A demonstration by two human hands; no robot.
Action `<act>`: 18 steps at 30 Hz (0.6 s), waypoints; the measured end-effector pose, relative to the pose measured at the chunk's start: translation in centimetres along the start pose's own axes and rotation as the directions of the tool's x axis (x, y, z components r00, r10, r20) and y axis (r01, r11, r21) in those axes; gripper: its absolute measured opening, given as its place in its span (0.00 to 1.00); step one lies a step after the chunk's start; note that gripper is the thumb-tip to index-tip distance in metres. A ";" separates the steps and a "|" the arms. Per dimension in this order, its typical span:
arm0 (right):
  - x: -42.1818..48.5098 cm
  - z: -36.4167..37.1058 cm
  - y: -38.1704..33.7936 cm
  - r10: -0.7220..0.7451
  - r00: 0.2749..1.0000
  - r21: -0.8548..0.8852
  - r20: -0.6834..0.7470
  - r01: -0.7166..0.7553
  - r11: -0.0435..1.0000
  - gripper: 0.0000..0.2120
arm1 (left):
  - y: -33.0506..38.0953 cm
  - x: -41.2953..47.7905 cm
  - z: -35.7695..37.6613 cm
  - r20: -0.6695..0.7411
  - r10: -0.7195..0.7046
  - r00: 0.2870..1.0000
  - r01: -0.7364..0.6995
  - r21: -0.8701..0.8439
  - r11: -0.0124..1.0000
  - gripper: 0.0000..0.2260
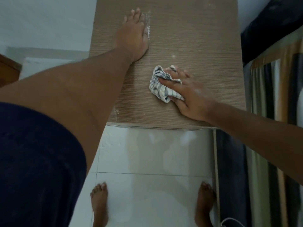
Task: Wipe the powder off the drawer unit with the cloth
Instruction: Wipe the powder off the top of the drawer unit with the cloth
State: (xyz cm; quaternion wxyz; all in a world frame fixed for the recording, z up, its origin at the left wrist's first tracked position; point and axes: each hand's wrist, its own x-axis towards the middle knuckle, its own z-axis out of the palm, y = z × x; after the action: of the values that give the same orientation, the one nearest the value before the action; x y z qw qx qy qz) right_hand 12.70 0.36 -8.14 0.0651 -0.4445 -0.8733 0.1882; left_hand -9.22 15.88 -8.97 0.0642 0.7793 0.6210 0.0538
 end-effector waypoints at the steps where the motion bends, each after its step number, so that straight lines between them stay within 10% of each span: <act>1: -0.6 0.1 -0.5 -0.009 1.000 0.016 0.009 0.009 1.000 0.28 | 0.0 0.0 0.0 -0.003 0.000 1.000 0.000 -0.003 1.000 0.26; 18: -6.7 3.2 -4.6 -0.196 0.974 0.038 -0.117 0.202 0.979 0.25 | 0.1 0.3 -0.6 -0.002 0.006 1.000 -0.006 -0.051 0.999 0.25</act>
State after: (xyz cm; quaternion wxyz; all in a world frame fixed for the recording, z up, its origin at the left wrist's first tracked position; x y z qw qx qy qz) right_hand 12.28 -8.32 -8.95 0.1438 -0.3631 -0.9035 0.1767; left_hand -9.12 16.17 -8.40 0.0831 0.7793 0.6172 0.0704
